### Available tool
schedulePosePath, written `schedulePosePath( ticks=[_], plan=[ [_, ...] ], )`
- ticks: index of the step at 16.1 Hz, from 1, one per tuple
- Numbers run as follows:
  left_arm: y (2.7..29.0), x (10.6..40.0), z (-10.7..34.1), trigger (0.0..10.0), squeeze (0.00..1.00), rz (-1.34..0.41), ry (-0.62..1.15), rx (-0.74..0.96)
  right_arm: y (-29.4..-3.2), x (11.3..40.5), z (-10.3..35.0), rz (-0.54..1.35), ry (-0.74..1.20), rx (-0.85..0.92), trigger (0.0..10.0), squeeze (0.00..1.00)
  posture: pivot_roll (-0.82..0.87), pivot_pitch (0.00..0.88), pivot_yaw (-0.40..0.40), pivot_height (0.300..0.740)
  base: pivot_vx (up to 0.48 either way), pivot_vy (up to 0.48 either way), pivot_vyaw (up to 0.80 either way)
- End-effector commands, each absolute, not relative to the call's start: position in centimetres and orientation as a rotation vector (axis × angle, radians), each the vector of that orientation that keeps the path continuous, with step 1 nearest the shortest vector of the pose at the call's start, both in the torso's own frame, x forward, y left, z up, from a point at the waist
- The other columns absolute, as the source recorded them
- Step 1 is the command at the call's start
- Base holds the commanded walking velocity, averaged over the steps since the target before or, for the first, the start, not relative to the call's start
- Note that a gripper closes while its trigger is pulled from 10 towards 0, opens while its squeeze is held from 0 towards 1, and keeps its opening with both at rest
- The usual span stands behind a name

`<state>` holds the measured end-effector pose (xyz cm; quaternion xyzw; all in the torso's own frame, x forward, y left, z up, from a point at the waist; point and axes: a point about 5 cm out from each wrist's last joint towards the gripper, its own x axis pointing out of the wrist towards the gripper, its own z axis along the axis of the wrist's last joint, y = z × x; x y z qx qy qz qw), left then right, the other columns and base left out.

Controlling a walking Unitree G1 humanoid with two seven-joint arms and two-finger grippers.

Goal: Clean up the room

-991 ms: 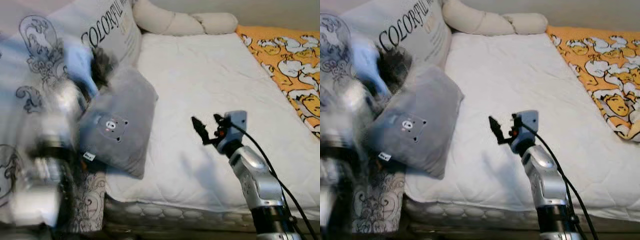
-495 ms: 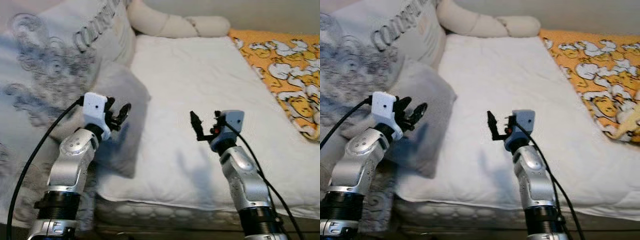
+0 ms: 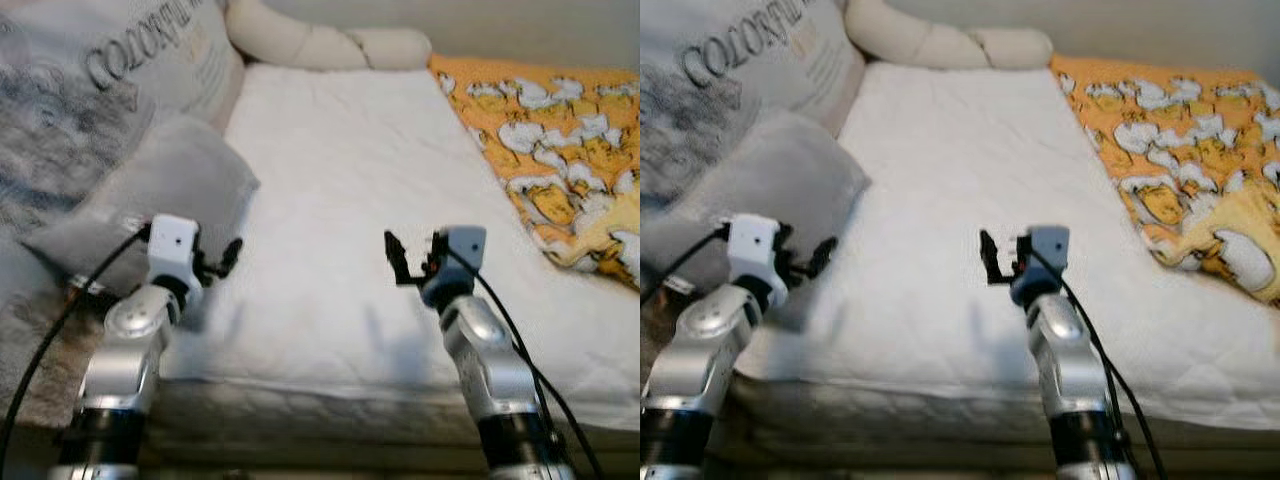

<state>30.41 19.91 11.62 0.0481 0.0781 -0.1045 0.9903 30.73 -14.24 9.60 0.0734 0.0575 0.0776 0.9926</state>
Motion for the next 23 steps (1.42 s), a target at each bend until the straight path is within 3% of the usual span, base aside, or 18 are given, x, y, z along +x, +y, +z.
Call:
schedulePosePath(
  ticks=[1,8,12,23],
  plan=[
    [18.8,30.8,11.8,10.0,0.9,-0.234,0.154,0.101,-15.3,30.6,8.7,0.093,0.155,0.192,10.0,1.0,0.01,0.0,-0.021,0.74,0.0,-0.48,0.0],
    [19.7,30.6,10.4,10.0,0.9,-0.178,0.197,0.113,-15.9,30.4,7.2,0.067,0.207,0.14,10.0,1.0,0.0,0.0,-0.013,0.74,0.0,-0.48,0.0],
    [19.7,30.8,10.2,10.0,0.89,-0.17,0.206,0.122,-16.5,30.3,6.4,0.016,0.238,0.149,10.0,1.0,0.01,0.0,-0.007,0.74,0.0,-0.48,0.73],
    [19.3,30.9,9.8,10.0,0.89,-0.173,0.211,0.109,-16.5,30.7,6.6,0.039,0.225,0.114,10.0,1.0,-0.01,0.0,0.0,0.74,0.0,-0.48,0.09]
  ],
)
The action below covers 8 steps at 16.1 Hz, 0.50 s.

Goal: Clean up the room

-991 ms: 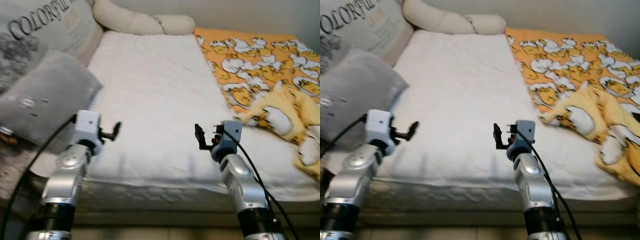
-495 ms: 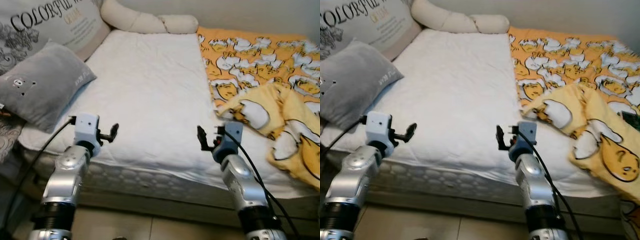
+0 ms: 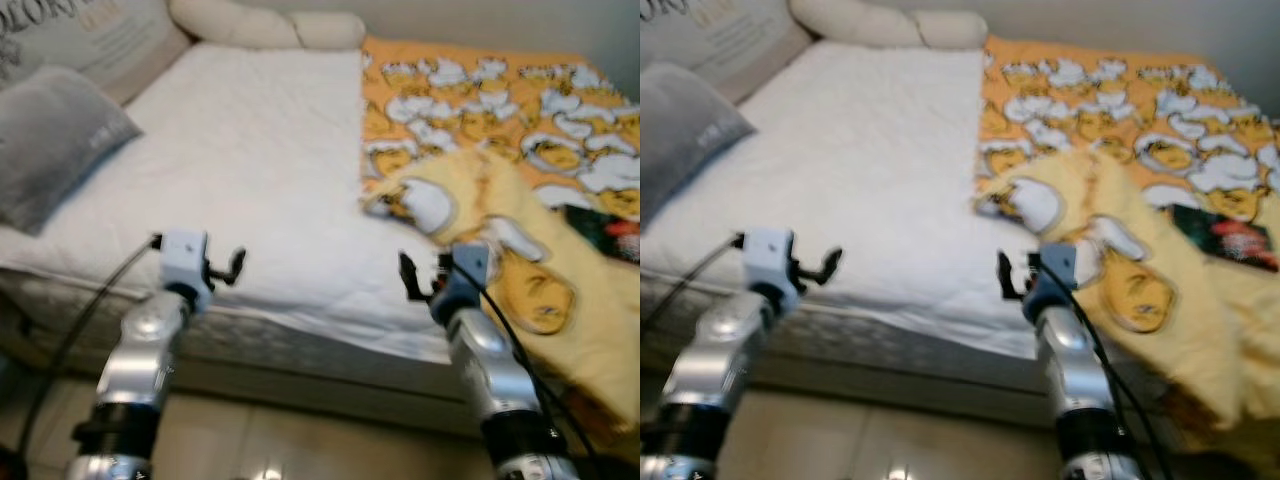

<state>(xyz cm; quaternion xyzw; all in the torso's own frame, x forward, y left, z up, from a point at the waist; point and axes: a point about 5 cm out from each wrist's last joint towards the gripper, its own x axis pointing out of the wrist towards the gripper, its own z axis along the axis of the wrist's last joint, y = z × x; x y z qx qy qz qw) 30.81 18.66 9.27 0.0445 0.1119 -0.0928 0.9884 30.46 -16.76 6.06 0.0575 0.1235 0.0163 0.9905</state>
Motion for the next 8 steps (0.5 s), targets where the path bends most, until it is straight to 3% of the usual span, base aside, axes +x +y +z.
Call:
schedulePosePath(
  ticks=[1,8],
  plan=[
    [19.27,30.94,9.78,10.0,0.89,-0.173,0.21,0.11,-16.5,30.7,6.49,0.041,0.227,0.112,10.0,1.0,-0.01,0.0,0.0,0.74,0.0,-0.48,0.53],
    [19.25,31.01,9.83,10.0,0.89,-0.176,0.205,0.113,-16.52,30.69,6.38,0.042,0.228,0.104,10.0,1.0,-0.01,0.0,0.0,0.74,0.0,-0.48,0.73]
  ],
)
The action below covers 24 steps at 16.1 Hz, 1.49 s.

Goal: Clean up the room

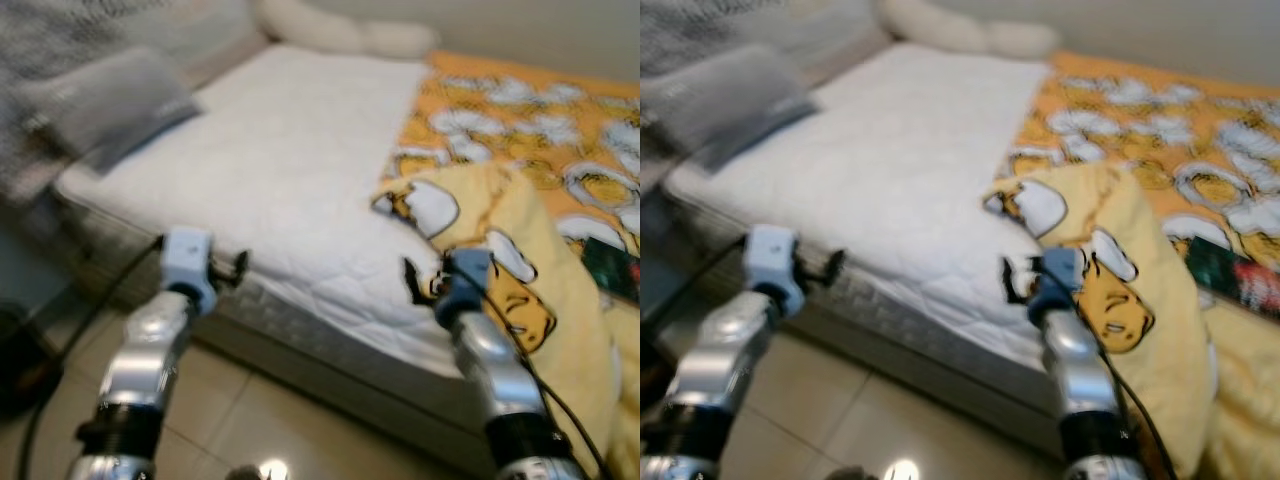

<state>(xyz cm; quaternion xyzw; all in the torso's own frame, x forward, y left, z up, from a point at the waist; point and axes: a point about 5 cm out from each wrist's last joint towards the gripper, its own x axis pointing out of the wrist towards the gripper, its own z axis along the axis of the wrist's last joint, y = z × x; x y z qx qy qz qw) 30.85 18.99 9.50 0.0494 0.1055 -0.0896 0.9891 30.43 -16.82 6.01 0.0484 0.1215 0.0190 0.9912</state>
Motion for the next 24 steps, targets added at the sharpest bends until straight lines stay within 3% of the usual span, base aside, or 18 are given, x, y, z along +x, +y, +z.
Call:
schedulePosePath(
  ticks=[1,4,18,21,24],
  plan=[
    [19.25,31.01,9.84,10.0,0.89,-0.175,0.204,0.113,-16.53,30.69,6.37,0.042,0.228,0.103,10.0,1.0,-0.01,0.0,-0.001,0.74,0.0,-0.48,0.79],
    [19.25,31.01,9.83,10.0,0.89,-0.176,0.205,0.113,-16.55,30.65,6.25,0.04,0.233,0.1,10.0,1.0,-0.01,0.0,-0.001,0.74,0.0,-0.48,0.67],
    [19.13,31.01,9.75,10.0,0.89,-0.186,0.208,0.118,-16.32,30.55,5.99,0.059,0.244,0.09,10.0,1.0,-0.01,0.0,-0.002,0.74,0.0,-0.48,0.0],
    [19.01,30.99,9.72,10.0,0.89,-0.191,0.209,0.118,-16.16,30.5,5.93,0.068,0.247,0.089,10.0,1.0,-0.01,0.0,-0.003,0.74,0.0,-0.48,0.8],
    [18.93,30.96,9.69,10.0,0.87,-0.195,0.209,0.119,-16.24,30.41,5.73,0.058,0.26,0.106,10.0,1.0,-0.01,0.0,-0.003,0.74,0.0,-0.425,0.0]
  ],
)
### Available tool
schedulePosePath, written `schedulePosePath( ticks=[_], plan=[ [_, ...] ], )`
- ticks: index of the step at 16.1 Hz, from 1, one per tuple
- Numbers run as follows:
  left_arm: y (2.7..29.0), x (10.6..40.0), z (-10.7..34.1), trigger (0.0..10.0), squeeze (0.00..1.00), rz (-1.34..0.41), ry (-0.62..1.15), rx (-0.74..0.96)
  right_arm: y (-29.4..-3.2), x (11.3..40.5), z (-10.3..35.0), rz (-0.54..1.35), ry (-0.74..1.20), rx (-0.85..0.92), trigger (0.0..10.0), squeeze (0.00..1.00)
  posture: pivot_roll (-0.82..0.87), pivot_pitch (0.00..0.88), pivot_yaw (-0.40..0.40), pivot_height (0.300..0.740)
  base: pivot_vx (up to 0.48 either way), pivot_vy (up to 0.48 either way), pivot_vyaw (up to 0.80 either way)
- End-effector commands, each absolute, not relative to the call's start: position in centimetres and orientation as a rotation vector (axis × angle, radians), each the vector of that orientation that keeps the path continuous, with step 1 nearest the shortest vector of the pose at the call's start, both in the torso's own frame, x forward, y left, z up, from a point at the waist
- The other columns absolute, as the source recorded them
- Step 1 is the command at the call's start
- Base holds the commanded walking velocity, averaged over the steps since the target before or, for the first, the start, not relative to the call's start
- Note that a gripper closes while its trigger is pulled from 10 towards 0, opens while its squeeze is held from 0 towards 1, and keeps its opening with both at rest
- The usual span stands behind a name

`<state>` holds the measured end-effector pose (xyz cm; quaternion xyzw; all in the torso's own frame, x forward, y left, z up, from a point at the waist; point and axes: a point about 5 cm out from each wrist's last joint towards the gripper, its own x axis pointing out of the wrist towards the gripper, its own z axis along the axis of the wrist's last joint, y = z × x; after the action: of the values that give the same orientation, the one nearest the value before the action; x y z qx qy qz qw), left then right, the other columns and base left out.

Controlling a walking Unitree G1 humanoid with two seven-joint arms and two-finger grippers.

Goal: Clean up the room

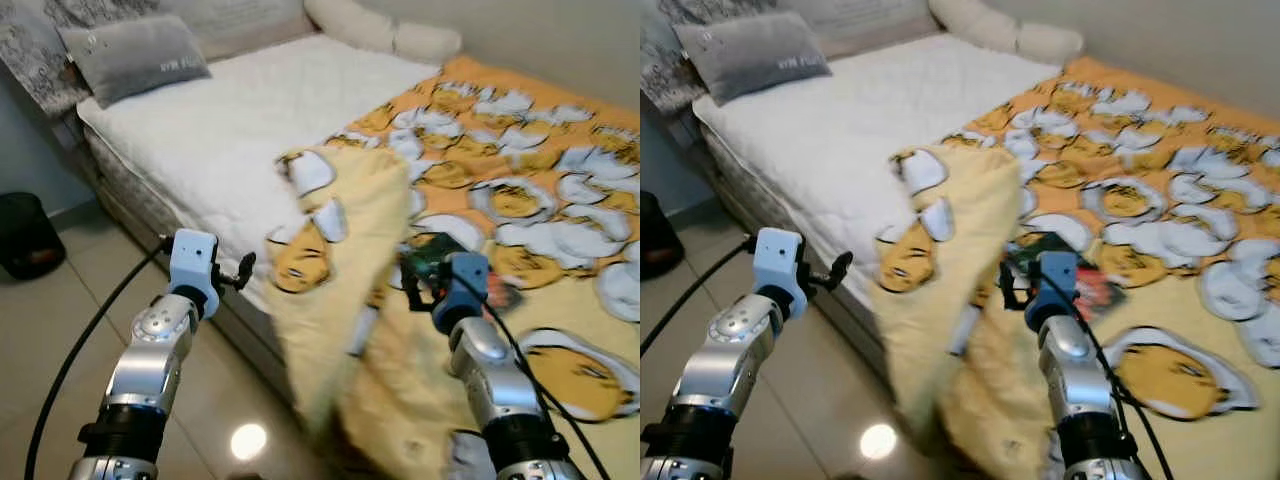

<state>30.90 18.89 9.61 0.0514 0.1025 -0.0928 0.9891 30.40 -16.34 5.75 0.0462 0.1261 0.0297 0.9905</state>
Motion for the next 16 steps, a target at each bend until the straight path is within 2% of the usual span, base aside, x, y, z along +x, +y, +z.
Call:
schedulePosePath(
  ticks=[1,2,3,6,14,16],
  plan=[
    [18.91,30.95,9.65,10.0,0.82,-0.194,0.21,0.11,-16.16,30.37,5.65,0.065,0.265,0.105,10.0,1.0,-0.01,0.0,-0.003,0.74,0.0,0.0,0.0],
    [18.91,30.94,9.62,10.0,0.79,-0.194,0.213,0.105,-16.09,30.35,5.62,0.071,0.267,0.105,10.0,1.0,-0.01,0.0,-0.003,0.74,0.0,0.0,0.0],
    [18.89,30.93,9.52,10.0,0.72,-0.198,0.222,0.104,-15.89,30.31,5.56,0.082,0.27,0.106,10.0,1.0,-0.01,0.0,-0.004,0.74,0.0,0.0,0.0],
    [18.58,30.85,9.39,10.0,0.66,-0.218,0.229,0.121,-15.69,30.28,5.53,0.09,0.274,0.108,10.0,1.0,-0.01,0.0,-0.004,0.74,0.0,0.0,0.0],
    [17.93,30.75,9.27,10.0,0.65,-0.253,0.237,0.132,-15.92,30.31,5.62,0.078,0.276,0.114,10.0,1.0,-0.01,0.0,-0.004,0.74,0.0,0.0,0.0],
    [17.96,30.66,9.17,10.0,0.59,-0.249,0.243,0.13,-15.91,30.21,5.54,0.076,0.28,0.116,10.0,1.0,-0.01,0.0,-0.004,0.74,0.0,0.0,0.0]
  ],
)
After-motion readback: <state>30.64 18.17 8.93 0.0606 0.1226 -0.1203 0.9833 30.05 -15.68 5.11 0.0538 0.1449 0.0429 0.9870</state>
